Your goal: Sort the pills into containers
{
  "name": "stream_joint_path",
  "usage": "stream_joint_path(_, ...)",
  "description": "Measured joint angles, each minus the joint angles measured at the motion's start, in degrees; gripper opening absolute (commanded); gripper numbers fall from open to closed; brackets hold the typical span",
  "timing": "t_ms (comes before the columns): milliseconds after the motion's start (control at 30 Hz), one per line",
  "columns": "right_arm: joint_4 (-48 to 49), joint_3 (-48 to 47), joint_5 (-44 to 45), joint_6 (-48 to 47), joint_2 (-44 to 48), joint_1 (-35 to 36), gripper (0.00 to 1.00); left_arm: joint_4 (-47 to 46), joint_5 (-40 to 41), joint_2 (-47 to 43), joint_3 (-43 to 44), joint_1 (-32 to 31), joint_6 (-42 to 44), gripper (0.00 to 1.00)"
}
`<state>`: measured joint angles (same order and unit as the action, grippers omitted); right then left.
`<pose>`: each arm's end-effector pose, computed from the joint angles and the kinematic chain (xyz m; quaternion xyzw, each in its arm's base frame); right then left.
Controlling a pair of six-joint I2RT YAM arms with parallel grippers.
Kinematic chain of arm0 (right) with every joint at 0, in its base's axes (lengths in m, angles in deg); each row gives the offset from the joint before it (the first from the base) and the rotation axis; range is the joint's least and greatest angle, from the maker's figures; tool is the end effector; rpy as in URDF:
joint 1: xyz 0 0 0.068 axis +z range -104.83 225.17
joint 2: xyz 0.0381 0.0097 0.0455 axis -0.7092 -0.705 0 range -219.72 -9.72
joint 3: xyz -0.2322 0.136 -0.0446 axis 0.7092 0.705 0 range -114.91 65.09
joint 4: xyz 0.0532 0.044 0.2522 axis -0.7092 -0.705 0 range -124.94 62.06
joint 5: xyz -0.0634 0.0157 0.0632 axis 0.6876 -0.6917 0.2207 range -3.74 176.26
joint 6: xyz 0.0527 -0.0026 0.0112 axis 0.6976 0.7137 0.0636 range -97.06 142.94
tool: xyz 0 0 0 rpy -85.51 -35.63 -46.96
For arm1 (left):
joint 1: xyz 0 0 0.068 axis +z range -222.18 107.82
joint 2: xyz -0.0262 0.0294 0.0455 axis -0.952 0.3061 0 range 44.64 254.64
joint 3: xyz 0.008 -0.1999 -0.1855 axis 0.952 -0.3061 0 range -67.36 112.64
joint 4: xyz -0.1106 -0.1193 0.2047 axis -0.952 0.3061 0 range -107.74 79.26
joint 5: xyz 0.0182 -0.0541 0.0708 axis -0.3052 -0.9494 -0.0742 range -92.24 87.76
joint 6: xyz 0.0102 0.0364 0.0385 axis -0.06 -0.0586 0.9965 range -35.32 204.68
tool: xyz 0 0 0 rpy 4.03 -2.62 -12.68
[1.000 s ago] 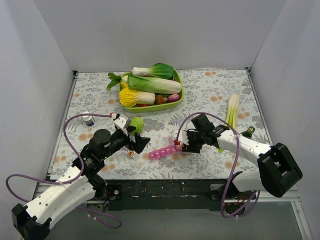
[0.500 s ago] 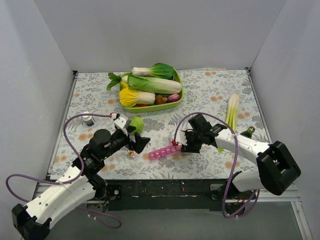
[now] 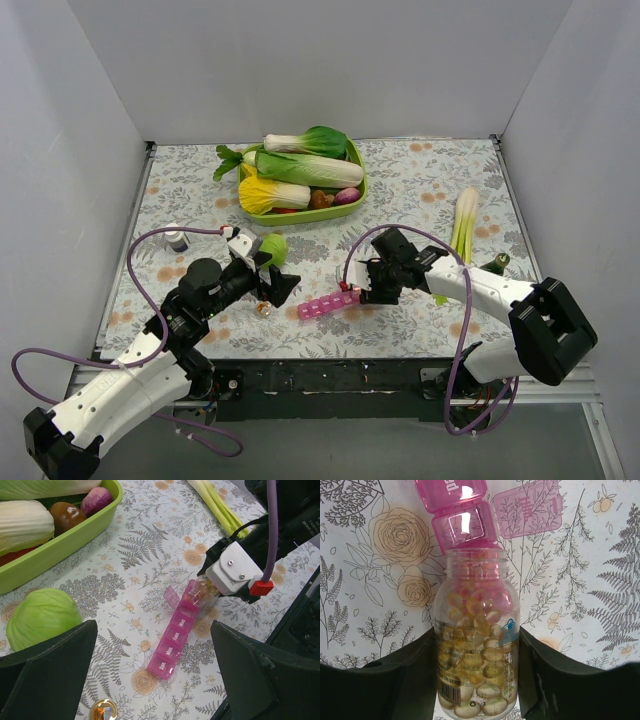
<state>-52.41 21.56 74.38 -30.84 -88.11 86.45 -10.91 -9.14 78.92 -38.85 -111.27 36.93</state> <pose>0.1889 0.1755 0.1876 -0.7260 0.6275 0.0706 0.2724 0.1203 -0.1032 0.2734 -0.0213 0.7797 -0.4630 0.4210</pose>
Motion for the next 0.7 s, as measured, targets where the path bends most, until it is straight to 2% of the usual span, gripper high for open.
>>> stream_joint_path(700,-2.64,-2.12,2.97,-0.02,-0.85,1.64,0.01,0.00,0.00,0.00,0.00,0.00,0.02,0.98)
